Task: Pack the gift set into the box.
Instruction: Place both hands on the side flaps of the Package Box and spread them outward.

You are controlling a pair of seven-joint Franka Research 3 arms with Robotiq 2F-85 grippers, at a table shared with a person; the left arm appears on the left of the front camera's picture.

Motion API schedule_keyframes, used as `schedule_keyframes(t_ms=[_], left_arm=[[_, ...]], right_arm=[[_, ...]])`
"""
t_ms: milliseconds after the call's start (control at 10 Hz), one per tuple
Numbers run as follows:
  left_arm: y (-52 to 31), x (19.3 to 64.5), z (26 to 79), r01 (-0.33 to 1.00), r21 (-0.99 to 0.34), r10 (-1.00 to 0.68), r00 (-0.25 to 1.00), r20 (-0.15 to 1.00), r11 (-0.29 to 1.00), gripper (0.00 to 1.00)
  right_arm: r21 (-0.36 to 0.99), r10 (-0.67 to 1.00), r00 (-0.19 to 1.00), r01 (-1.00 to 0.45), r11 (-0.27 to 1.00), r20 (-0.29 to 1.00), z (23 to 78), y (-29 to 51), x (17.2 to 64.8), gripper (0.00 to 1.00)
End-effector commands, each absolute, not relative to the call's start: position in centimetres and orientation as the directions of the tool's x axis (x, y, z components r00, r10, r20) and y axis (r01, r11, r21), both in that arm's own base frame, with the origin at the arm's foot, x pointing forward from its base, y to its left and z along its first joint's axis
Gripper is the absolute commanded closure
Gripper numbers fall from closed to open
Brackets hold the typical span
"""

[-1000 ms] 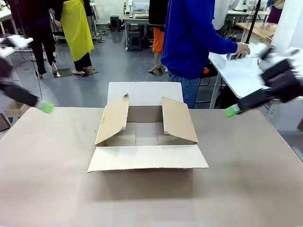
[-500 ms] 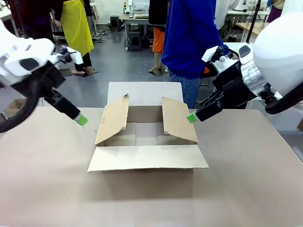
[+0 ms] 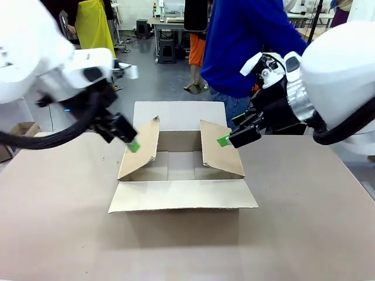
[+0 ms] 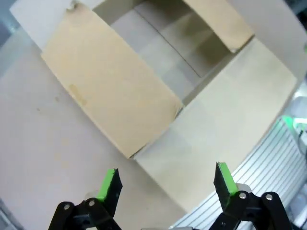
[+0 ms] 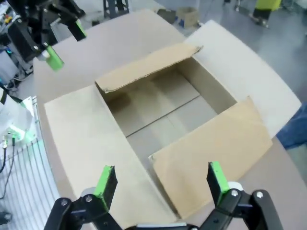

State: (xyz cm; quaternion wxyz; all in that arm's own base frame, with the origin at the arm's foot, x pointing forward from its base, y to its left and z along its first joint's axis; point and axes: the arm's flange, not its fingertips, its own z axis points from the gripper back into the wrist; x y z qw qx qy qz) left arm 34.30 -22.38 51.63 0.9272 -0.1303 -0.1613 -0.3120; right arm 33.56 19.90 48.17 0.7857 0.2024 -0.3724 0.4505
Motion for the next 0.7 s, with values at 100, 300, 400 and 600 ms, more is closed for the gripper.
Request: schedule_keyframes(t_ms=[100,300,400,600], left_arm=[[-28.1,38.7,52.6,0.444,-0.014,-0.427,0.870,0.245,0.896,0.00],[-31.2,40.5,52.1,0.290,0.093,-0.303,0.932,0.201,0.952,0.00],[-32.4,41.5,51.6,0.214,0.135,-0.238,0.949,0.205,0.968,0.00],[-33.8,42.9,50.2,0.145,0.159,-0.173,0.969,0.179,0.977,0.00]], right_arm=[[0.013,0.497,0.261,-0.894,0.449,0.827,42.6,19.4,37.2,0.00],[0.003,0.535,0.295,-0.877,0.480,0.792,45.0,19.1,35.0,0.00],[0.003,0.535,0.295,-0.877,0.480,0.792,45.0,19.1,35.0,0.00],[0.003,0.535,0.295,-0.877,0.480,0.792,45.0,19.1,35.0,0.00]])
